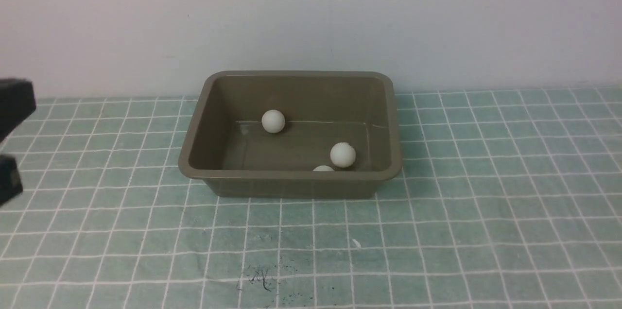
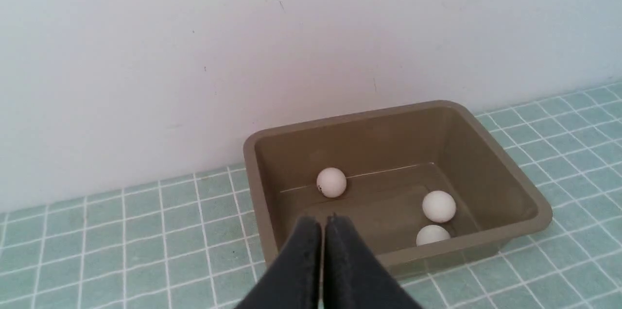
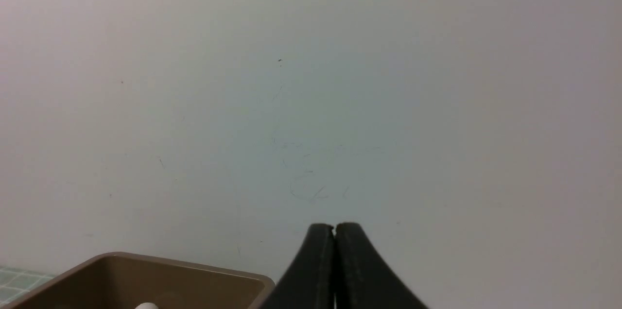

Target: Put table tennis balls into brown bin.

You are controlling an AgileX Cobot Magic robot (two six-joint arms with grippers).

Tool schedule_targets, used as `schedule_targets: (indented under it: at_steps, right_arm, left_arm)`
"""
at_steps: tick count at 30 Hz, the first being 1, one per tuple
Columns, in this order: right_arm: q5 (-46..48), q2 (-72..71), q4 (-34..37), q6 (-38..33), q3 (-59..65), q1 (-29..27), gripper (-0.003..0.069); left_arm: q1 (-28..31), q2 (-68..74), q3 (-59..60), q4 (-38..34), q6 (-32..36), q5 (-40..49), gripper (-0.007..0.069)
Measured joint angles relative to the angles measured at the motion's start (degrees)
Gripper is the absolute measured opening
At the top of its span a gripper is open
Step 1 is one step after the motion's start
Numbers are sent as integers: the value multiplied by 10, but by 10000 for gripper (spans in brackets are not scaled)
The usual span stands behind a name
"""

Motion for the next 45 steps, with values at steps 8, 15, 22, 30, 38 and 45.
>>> schedule_targets:
  at_steps: [8,15,22,30,38,45]
  right_arm:
    - [0,0,0,0,0,0,-13]
    - [-1,0,0,0,0,0,-13]
    - [-1,0,0,0,0,0,-13]
    - [-1,0,-2,0,0,0,-13]
    - [1,-1,-3,0,0,0,-13]
    - [3,-1,-3,2,0,0,-13]
  left_arm:
    - [0,-178,105,92,-30,-23,-4]
    - [0,-194,116,141,-113,-20,-4]
    - [0,-194,136,140,-149,-20,-4]
    - [70,-294,332,105,-128,-81,-3]
    - [134,-326,452,41,-42,-102,-3]
    - [137,-326,451,36,-35,-85,-3]
